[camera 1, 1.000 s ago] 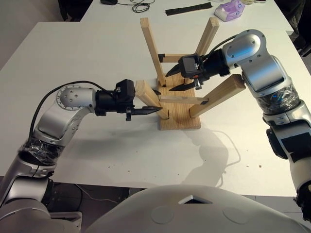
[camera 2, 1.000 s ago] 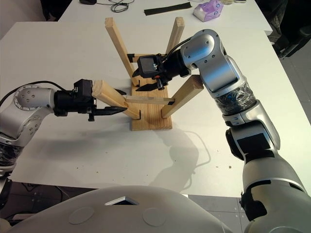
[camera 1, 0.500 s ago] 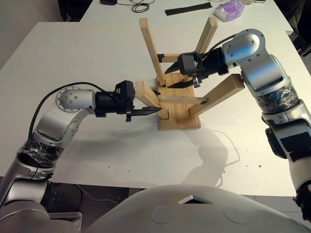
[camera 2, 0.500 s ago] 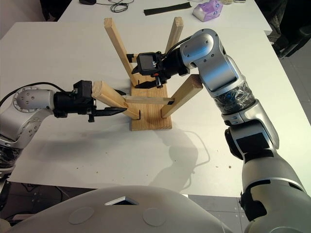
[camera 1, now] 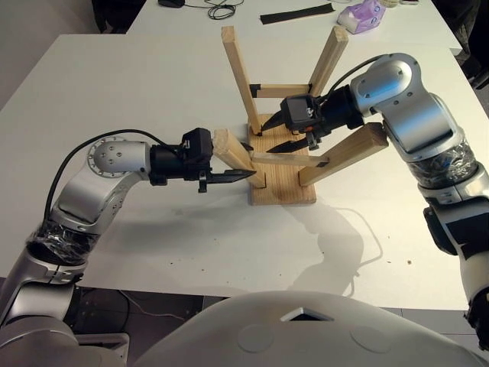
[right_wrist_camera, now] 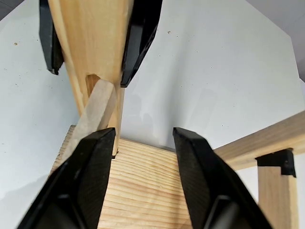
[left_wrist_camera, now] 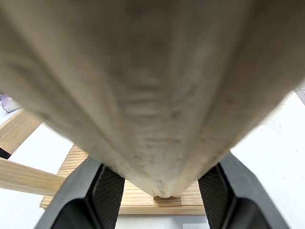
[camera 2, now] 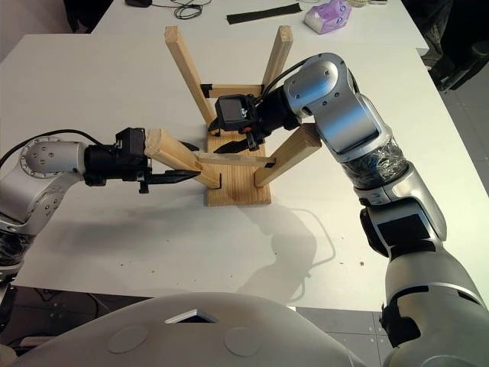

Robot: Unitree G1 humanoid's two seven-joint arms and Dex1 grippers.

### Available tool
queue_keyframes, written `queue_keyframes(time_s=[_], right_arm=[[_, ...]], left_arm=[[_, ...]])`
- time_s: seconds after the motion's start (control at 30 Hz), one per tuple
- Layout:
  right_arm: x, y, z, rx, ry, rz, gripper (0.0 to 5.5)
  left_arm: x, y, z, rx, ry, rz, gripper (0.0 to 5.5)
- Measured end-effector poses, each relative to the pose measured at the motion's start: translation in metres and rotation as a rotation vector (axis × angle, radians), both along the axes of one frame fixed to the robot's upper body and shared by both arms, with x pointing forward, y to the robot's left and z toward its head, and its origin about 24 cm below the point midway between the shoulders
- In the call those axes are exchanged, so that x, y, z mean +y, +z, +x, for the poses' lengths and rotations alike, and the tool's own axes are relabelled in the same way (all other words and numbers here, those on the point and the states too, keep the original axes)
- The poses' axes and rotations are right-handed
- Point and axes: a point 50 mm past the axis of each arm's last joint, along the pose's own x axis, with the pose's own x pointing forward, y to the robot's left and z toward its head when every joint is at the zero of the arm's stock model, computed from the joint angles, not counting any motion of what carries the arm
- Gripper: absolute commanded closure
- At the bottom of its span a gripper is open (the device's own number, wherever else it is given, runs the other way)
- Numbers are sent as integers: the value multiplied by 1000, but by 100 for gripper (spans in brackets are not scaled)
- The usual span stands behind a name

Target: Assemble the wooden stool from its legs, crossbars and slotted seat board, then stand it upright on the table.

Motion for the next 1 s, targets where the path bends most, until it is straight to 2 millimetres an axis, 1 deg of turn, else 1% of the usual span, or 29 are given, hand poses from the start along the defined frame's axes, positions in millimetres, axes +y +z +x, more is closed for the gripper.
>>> queue_keyframes(time_s=[0.33,0.5,0.67,0.73,0.77,0.83,0.93,1.0], right_arm=[[0,0,14,24,-40,14,325],[-4,1,23,94,-77,35,325],[-9,8,35,155,-127,82,325],[-11,14,39,158,-143,102,325],[-7,20,41,150,-134,114,325],[10,36,40,116,-78,142,325],[22,54,39,74,-38,162,325],[22,56,41,72,-45,167,325]], left_arm=[[1,-1,2,8,16,-1,346],[-1,-2,2,6,41,-8,346],[-5,-5,2,4,80,-41,346],[-8,-7,1,5,99,-57,346],[-11,-7,1,-2,103,-54,346],[-17,-9,2,-17,132,-56,346],[-21,-10,4,-30,164,-55,346],[-21,-10,5,-34,171,-53,346]])
